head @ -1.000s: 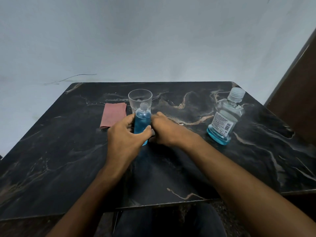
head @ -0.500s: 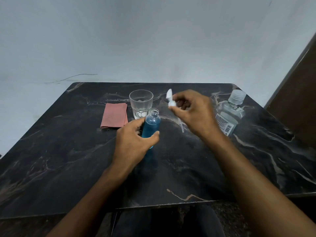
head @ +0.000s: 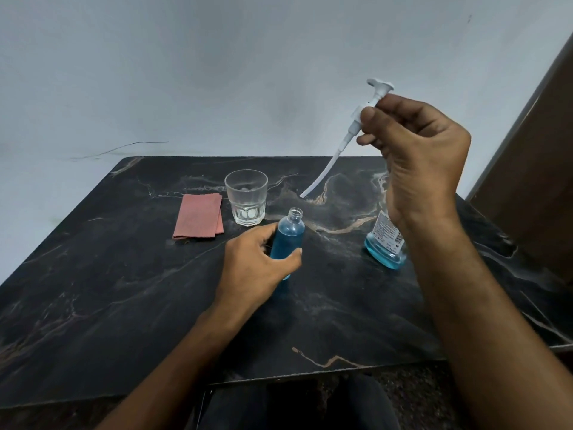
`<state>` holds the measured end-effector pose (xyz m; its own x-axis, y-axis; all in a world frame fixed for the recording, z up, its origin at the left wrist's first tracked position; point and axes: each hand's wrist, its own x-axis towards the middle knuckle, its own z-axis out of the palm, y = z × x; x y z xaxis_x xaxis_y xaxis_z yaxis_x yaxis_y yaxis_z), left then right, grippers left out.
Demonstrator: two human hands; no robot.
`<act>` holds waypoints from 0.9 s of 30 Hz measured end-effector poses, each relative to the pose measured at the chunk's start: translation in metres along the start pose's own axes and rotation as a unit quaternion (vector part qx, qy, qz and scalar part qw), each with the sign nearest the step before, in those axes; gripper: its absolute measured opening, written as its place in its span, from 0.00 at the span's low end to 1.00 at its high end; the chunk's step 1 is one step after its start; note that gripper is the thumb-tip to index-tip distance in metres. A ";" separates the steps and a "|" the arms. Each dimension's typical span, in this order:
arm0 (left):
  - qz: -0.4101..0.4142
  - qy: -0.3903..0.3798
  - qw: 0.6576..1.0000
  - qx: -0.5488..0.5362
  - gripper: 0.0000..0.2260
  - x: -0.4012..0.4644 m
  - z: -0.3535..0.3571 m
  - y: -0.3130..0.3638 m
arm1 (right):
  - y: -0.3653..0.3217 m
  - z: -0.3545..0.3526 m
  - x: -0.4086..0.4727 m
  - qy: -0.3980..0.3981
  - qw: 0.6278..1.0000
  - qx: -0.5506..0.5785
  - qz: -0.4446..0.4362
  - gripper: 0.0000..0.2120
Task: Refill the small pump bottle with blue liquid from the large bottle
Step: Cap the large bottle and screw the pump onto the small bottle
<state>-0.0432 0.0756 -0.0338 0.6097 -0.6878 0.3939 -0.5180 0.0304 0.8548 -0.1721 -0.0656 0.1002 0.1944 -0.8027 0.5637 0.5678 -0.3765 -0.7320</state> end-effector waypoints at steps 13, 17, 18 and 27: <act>0.017 -0.007 1.000 0.001 0.14 -0.001 0.001 0.006 | 0.030 -0.004 -0.030 -0.070 0.991 -0.082 0.074 0.11; 0.005 0.001 1.000 0.002 0.16 0.001 0.002 0.007 | 0.043 -0.005 -0.050 -0.108 0.980 -0.121 0.116 0.12; 0.003 0.001 1.000 0.003 0.17 0.001 0.003 0.008 | 0.045 -0.005 -0.052 -0.110 0.979 -0.123 0.122 0.12; 0.014 0.003 1.000 0.007 0.14 0.002 0.003 0.010 | 0.047 -0.009 -0.062 -0.126 0.972 -0.073 0.183 0.12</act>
<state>-0.0492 0.0720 -0.0253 0.5991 -0.6822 0.4191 -0.5422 0.0395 0.8393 -0.1651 -0.0380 0.0275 0.5629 -0.7631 0.3174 0.3075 -0.1631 -0.9375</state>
